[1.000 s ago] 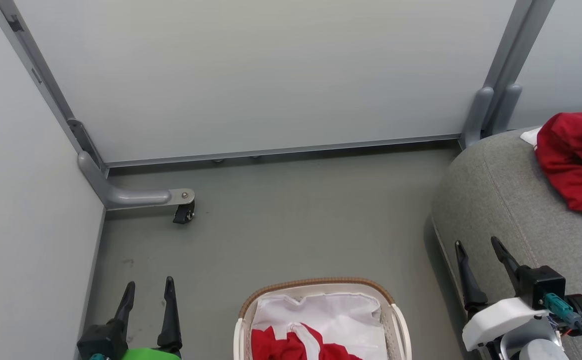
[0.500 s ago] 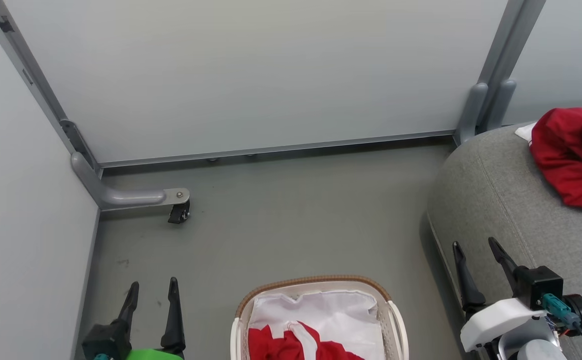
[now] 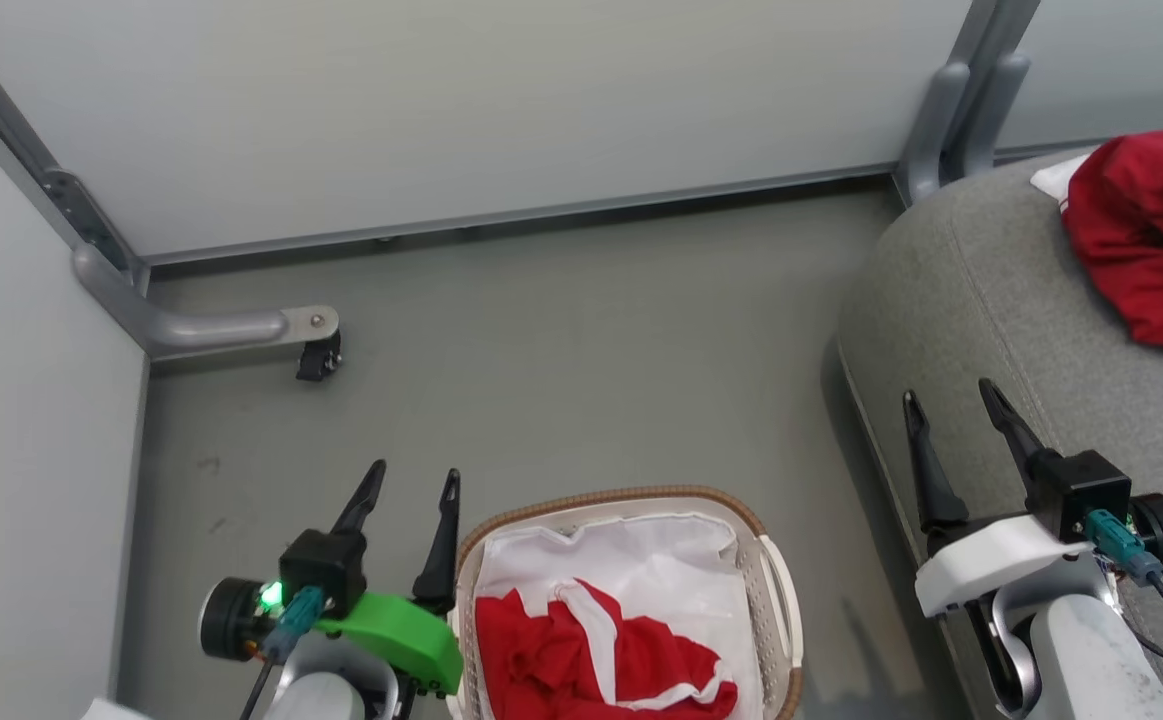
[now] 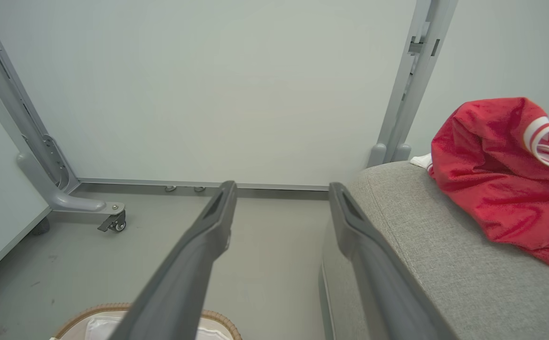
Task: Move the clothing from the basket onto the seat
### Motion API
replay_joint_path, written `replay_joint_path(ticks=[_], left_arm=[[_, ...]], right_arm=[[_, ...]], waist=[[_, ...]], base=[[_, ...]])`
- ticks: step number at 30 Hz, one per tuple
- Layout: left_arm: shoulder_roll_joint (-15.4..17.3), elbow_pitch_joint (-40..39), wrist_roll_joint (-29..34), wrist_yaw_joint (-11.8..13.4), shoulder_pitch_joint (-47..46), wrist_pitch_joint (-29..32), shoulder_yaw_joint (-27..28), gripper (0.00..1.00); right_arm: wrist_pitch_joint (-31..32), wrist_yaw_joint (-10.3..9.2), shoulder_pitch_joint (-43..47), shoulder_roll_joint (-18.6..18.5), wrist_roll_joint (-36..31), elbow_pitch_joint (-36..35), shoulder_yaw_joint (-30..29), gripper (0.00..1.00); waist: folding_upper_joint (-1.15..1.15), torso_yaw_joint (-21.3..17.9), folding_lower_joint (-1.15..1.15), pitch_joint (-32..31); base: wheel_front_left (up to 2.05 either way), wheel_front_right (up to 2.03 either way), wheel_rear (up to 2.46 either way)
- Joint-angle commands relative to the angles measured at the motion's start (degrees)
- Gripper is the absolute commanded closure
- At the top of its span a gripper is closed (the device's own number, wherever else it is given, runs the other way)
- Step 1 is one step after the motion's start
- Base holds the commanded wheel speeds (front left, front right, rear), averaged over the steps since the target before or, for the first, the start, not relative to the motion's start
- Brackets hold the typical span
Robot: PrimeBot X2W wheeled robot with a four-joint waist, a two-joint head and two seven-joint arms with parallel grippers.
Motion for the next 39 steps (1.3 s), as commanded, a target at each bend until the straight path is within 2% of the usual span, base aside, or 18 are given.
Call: replay_joint_path(ticks=[1, 10, 18, 30, 38, 39], left_arm=[[0.1, 1.8, 0.2, -0.2, -2.7, 0.0, -1.1, 0.00], [0.2, 19.0, -0.4, -0.6, -15.0, 0.0, -9.4, 0.00], [0.2, 29.8, -7.0, -1.0, -21.6, 2.1, -16.2, 0.00], [0.3, 42.6, -7.3, 0.0, -27.5, 2.1, -21.3, 0.00], [1.1, 47.3, -8.0, -0.4, -30.1, 2.9, -21.7, 0.00], [1.2, 47.6, -8.1, -0.4, -30.2, 2.8, -21.7, 0.14]], right_arm=[[-0.1, -0.07, -1.3, -0.2, -0.3, -0.3, 0.3, 0.00], [-0.1, -0.06, -8.2, -0.2, -0.6, -2.0, 2.3, 0.00], [-0.1, -0.06, -13.2, -0.2, 1.7, -3.3, 5.6, 0.00], [-0.1, -0.07, -16.8, -0.2, 4.5, -4.7, 8.7, 0.00], [-0.1, -0.07, -18.0, -0.2, 5.8, -4.6, 9.6, 0.00], [-0.1, -0.07, -18.1, -0.2, 5.9, -4.5, 9.7, 0.00]], waist=[[0.00, -2.5, 0.00, 6.1], [0.00, -7.8, 0.00, 19.0], [0.00, -12.0, 0.00, 29.0], [0.00, -15.6, 0.00, 37.0], [0.00, -16.3, 0.00, 39.3], [0.00, -16.4, 0.00, 39.4]], base=[[0.00, 0.00, 0.00], [0.00, 0.00, 0.00], [0.00, 0.00, 0.00], [0.00, 0.00, 0.00], [0.00, 0.00, 0.00], [0.00, 0.00, 0.00]])
